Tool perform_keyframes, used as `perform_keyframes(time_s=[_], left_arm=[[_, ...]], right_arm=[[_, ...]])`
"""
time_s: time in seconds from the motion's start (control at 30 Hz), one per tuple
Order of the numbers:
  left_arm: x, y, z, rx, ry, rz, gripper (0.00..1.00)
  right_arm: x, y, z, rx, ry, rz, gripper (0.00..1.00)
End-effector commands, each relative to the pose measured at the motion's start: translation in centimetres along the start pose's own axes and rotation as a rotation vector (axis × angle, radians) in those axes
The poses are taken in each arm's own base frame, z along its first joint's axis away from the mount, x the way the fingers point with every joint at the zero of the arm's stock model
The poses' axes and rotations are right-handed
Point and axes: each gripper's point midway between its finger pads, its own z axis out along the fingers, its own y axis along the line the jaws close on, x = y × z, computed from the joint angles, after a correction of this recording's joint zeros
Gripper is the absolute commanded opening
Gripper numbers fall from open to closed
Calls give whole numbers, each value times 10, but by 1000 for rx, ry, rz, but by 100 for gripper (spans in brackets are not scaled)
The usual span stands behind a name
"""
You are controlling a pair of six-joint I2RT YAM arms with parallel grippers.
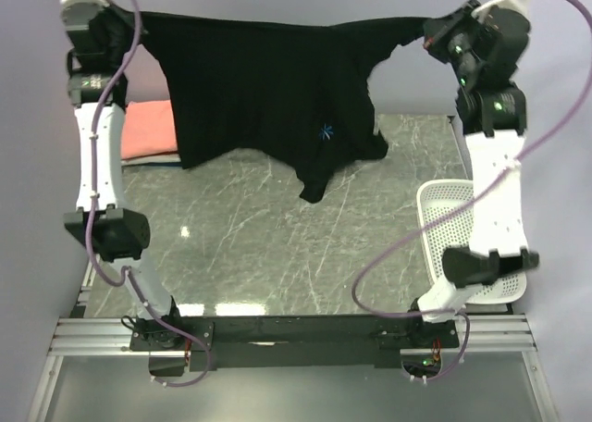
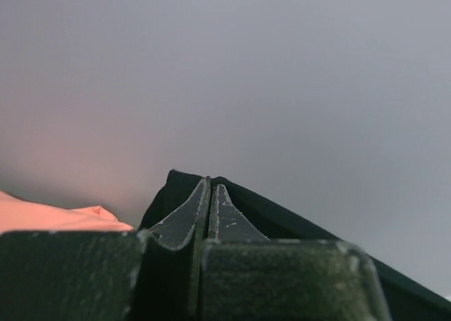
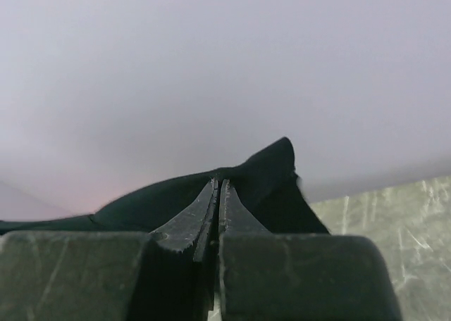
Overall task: Fold and stack the t-shirts
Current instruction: Flatten the tshirt out
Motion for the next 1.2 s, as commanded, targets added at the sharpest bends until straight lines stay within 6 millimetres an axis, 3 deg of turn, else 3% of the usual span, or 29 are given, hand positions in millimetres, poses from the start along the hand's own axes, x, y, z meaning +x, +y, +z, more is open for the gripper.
perform_keyframes(time_s=[0.0,0.1,0.13,0.2,0.23,0.27,0.3,0.33,0.37,0.4,0.43,0.47,0.5,0.53,0.57,0.6,0.63,0.7,0.73,0.87,1.03,1.17], left_arm=[[-83,-21,-46,117,-182,-42,0],[-62,-10,-61,103,-123,-46,0],[-54,-7,-66,98,-106,-48,0],[-24,9,-86,53,-45,-78,0],[-30,2,-110,69,-63,-88,0],[13,28,-114,7,18,-113,0],[25,36,-125,-23,30,-134,0],[20,31,-149,-15,7,-154,0],[65,56,-159,-84,89,-181,0],[77,64,-171,-108,103,-199,0],[75,61,-193,-102,78,-204,0],[112,84,-206,-166,136,-237,0],[128,94,-218,-203,154,-254,0],[147,108,-239,-241,153,-277,0],[158,113,-249,-257,162,-294,0],[166,126,-259,-312,144,-308,0],[180,141,-276,-364,128,-336,0],[193,152,-290,-400,118,-358,0],[202,161,-302,-431,103,-375,0],[213,174,-317,-471,73,-388,0],[218,181,-319,-491,60,-401,0],[225,182,-316,-486,78,-402,0]], right_arm=[[-72,23,-63,-65,-223,7,0],[-39,8,-88,-51,-170,27,0],[-14,-7,-101,-27,-127,32,0],[11,-20,-117,-17,-96,52,0],[41,-37,-132,6,-49,59,0],[57,-46,-141,19,-25,65,0],[80,-50,-151,4,33,89,0],[115,-65,-168,14,93,100,0],[138,-76,-179,31,143,111,0],[147,-76,-201,5,147,118,0],[188,-99,-208,50,232,121,0],[212,-111,-223,80,297,125,0],[220,-111,-241,57,299,134,0],[256,-123,-252,62,388,152,0],[275,-128,-266,63,449,167,0],[282,-125,-280,28,447,186,0],[315,-133,-293,30,542,226,0],[334,-135,-308,-1,572,254,0],[355,-143,-315,8,625,275,0],[394,-145,-340,-37,725,368,0],[413,-154,-347,-33,751,377,0],[423,-156,-339,-44,780,376,0]])
